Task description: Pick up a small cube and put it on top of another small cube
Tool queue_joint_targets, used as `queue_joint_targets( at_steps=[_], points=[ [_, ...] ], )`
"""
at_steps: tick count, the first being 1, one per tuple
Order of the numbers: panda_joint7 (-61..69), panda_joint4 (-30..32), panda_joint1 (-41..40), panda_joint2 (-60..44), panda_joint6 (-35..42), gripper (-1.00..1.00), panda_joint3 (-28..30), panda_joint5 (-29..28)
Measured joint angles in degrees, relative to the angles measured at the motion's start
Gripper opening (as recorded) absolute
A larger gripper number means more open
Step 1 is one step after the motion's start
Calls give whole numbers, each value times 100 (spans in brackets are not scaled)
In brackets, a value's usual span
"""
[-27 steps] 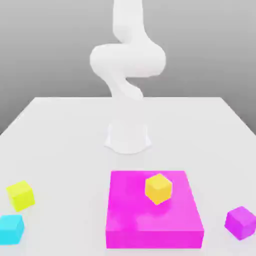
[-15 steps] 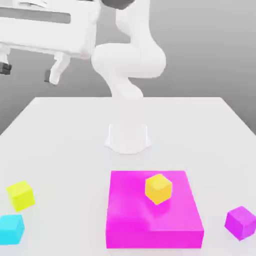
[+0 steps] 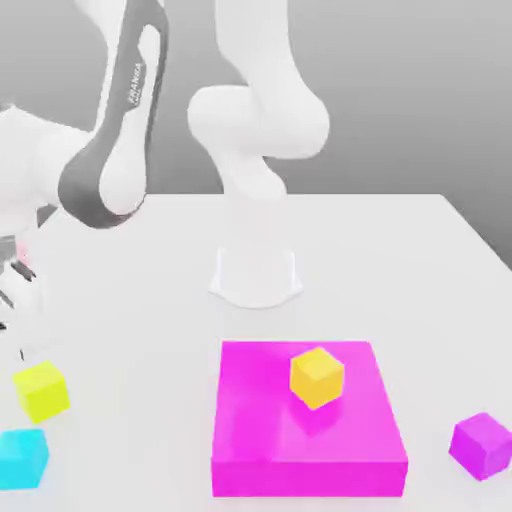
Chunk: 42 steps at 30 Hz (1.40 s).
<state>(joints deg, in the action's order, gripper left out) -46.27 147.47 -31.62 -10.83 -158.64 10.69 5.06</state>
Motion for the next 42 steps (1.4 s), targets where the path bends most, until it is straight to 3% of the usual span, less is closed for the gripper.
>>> queue_joint_targets(
  at_steps=[4,5,12,18,38,42],
  points=[
    [303,-124,-313,-825,-644,0,-356,415],
    [343,-152,-367,-986,-775,-100,-421,465],
    [335,-155,-390,-1001,-787,-100,-443,457],
    [-142,17,-117,14,53,-100,-224,-67],
    [-4222,-764,3646,148,1028,-100,-2682,-931],
    [-5185,-1093,4468,-428,787,-100,-2895,-1443]
  ],
)
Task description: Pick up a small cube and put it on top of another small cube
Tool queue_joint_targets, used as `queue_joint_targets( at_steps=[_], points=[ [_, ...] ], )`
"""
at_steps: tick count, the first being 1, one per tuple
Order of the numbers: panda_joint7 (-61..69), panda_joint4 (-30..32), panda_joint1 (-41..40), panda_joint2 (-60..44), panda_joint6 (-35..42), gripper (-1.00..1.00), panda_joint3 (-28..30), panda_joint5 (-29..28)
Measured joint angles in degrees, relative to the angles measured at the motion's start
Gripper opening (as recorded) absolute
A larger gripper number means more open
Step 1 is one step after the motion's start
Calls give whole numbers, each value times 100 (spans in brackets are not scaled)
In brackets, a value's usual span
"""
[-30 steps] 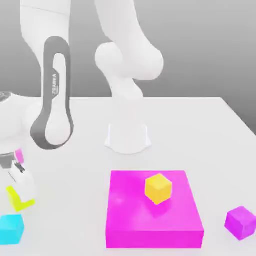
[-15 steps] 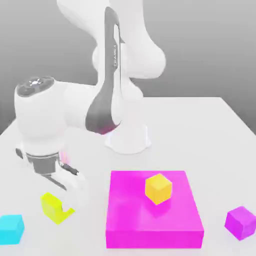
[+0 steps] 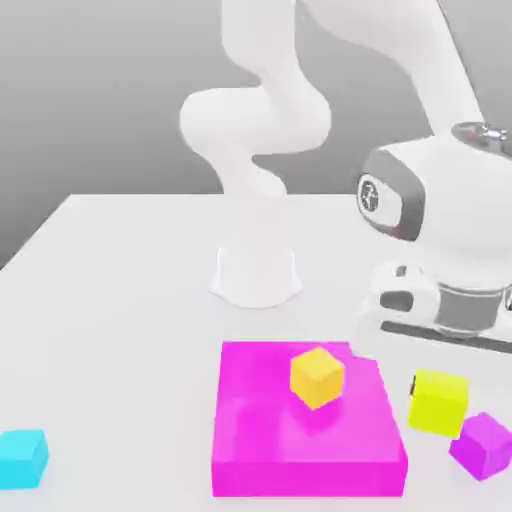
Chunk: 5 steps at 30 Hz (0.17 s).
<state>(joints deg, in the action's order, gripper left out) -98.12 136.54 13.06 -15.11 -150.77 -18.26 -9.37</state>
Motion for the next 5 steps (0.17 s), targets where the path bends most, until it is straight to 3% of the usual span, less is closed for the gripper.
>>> queue_joint_targets(
  at_steps=[1,2,5],
  points=[
    [-162,-44,140,-205,-148,-100,62,-152],
    [-269,-68,237,-362,-269,100,125,-264],
    [-269,-68,237,-362,-269,100,125,-264]
  ],
)
